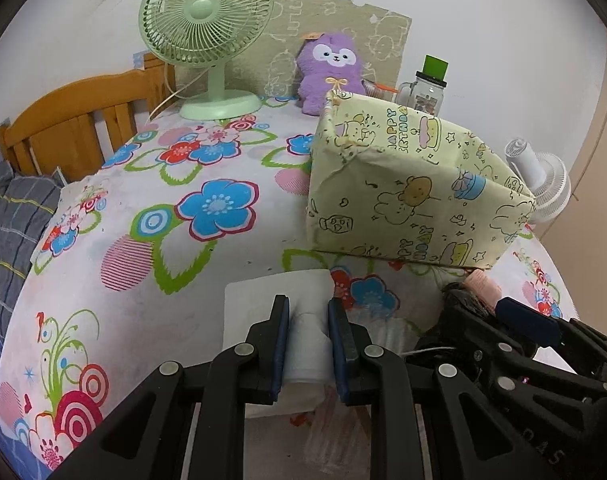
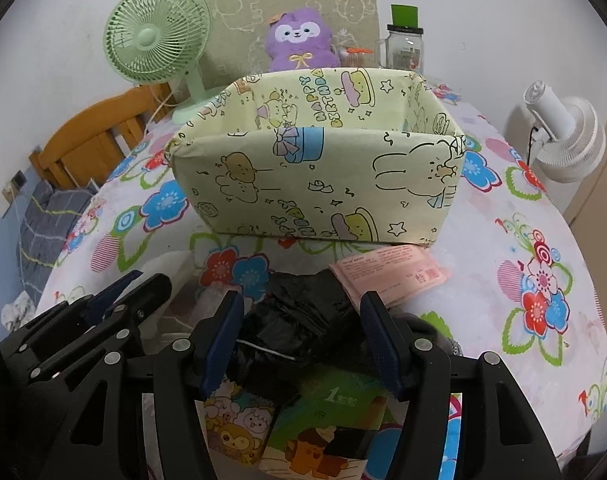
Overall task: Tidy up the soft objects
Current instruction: 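Grasp the crumpled black cloth with the right gripper while the left gripper holds the white cloth, then carry the white cloth in the left gripper and black cloth in the right gripper into the fabric box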
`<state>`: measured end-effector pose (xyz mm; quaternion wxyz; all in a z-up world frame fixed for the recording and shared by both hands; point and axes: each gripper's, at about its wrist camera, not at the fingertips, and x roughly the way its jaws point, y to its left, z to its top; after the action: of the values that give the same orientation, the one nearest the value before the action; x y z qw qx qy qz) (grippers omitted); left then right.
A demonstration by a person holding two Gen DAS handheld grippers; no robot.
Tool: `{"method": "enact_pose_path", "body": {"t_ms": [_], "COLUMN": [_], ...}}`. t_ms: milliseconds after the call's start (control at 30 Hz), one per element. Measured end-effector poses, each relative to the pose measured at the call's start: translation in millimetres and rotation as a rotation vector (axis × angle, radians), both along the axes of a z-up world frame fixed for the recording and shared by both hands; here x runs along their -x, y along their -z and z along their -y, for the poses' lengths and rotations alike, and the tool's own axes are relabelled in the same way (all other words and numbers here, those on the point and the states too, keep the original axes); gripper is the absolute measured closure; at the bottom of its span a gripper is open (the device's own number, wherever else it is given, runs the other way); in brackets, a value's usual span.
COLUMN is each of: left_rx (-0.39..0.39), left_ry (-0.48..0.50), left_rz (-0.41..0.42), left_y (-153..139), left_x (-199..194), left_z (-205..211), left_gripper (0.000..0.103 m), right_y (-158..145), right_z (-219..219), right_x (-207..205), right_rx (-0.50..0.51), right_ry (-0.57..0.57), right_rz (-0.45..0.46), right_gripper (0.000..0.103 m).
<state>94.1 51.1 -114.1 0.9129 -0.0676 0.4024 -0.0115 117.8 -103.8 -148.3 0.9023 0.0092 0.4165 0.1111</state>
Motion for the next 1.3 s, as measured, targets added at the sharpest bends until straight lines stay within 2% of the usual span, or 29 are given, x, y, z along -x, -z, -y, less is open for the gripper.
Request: {"method": "enact_pose_path", "body": {"t_ms": [433, 500, 667, 1300], "left_rx": [0.003, 0.003, 0.002, -0.026], "left_ry": [-0.007, -0.005, -0.005, 0.016], "left_rz": [0.004, 0.003, 0.011, 0.083], "left_y": [1, 1, -1, -46], "left_x": [0, 0, 1, 1], "left_z": [-4, -3, -2, 12], "left_gripper": [0.085, 0.085, 0.085, 0.085], "right_y": [9, 10, 5, -48], "right_z": [-13, -12, -12, -2], "right_x": [0, -1, -3, -1], "right_rx": [0.025, 0.012, -0.019, -0.056], "right_ry": [-0.018, -0.014, -0.019, -0.028], "right_rz": [-0.029, -0.031, -0.020, 0.091], "right_gripper": [0.056, 0.066, 0.077, 0.079]}}
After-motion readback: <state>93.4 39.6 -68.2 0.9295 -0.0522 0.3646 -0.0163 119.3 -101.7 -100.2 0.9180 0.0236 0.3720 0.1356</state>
